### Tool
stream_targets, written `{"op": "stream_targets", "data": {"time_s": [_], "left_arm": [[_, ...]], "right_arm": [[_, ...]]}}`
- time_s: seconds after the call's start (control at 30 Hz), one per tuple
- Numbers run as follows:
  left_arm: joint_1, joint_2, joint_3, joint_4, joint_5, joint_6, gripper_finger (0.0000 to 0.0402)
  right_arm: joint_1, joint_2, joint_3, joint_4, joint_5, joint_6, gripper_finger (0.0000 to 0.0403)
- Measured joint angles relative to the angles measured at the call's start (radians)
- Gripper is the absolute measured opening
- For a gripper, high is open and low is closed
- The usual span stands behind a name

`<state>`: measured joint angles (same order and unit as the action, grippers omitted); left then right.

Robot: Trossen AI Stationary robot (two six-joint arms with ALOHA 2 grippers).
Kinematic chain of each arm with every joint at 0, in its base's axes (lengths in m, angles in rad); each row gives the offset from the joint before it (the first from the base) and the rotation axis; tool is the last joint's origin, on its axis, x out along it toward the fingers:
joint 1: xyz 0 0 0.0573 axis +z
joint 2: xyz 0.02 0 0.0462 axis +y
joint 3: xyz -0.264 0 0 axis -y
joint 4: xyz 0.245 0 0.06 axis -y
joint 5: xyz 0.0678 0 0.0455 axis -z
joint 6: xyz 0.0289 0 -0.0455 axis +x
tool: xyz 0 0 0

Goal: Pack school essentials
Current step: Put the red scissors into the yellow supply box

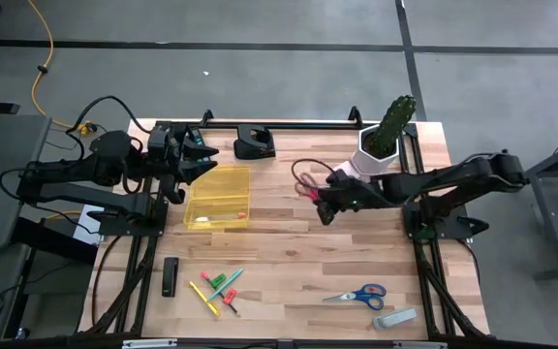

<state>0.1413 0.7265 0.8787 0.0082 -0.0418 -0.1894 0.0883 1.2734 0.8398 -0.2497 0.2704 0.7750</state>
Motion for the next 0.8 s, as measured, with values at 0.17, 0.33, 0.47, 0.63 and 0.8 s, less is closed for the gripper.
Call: {"op": "stream_targets", "data": {"time_s": [0.17,0.33,0.47,0.63,0.8], "left_arm": [[-0.001,0.000,0.000,-0.027,0.008,-0.019,0.0140],[-0.001,0.012,0.000,-0.078,0.010,-0.043,0.0140],[-0.001,0.053,0.000,-0.085,0.009,-0.047,0.0140],[-0.014,0.135,0.000,-0.050,0.023,-0.069,0.0140],[-0.013,0.178,0.000,0.009,0.024,-0.069,0.0140]], "right_arm": [[-0.004,-0.002,0.001,0.317,-0.027,-0.135,0.0083],[-0.022,-0.002,0.001,0.546,-0.092,-0.237,0.0083],[-0.031,-0.002,0.002,0.660,-0.149,-0.273,0.0083],[-0.031,-0.003,0.002,0.710,-0.172,-0.301,0.0083],[-0.031,-0.003,0.002,0.710,-0.174,-0.305,0.0083]]}}
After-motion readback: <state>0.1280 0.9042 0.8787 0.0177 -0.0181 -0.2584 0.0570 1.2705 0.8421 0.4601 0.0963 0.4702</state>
